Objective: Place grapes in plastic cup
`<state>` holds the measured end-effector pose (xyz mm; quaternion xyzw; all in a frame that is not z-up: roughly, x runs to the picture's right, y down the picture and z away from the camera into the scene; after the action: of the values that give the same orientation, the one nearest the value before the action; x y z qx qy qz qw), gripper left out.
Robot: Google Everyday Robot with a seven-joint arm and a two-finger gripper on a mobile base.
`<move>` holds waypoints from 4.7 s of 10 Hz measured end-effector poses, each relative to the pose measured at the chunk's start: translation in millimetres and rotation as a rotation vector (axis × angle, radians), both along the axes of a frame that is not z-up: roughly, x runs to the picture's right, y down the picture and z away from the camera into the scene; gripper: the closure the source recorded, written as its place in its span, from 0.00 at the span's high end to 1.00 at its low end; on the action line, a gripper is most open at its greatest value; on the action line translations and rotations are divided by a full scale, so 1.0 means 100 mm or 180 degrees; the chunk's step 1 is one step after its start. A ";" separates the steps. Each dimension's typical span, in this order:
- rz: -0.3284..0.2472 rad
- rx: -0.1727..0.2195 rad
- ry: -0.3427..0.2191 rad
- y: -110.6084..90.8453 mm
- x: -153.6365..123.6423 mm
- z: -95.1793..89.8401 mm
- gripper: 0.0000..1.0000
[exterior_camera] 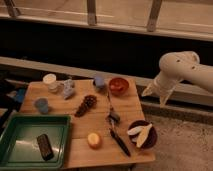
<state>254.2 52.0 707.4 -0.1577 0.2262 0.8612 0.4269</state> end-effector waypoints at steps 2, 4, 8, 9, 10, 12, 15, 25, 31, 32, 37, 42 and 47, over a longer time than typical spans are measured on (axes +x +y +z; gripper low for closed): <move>0.0000 0.0001 0.0000 0.00 0.00 0.00 0.67; 0.0000 0.0001 0.0000 0.00 0.00 0.00 0.67; 0.0000 0.0001 0.0000 0.00 0.00 0.00 0.67; 0.0000 0.0001 0.0000 0.00 0.00 0.00 0.67; 0.0000 0.0001 0.0000 0.00 0.00 0.00 0.67; 0.0000 0.0001 0.0000 0.00 0.00 0.00 0.67; 0.0000 0.0001 0.0000 0.00 0.00 0.00 0.67; -0.0145 0.0172 -0.0589 -0.24 -1.17 0.12 0.67; -0.0165 0.0244 -0.0791 -0.29 -1.38 0.07 0.67; -0.0171 0.0252 -0.0790 -0.29 -1.38 0.07 0.67; -0.0415 0.0358 -0.1063 -0.39 -2.04 0.12 0.67; -0.0710 0.0304 -0.1513 -0.31 -3.30 0.45 0.67; -0.0982 0.0118 -0.1631 -0.13 -3.89 0.90 0.67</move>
<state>-135.0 39.1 797.9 -0.3259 0.1167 0.7223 0.5987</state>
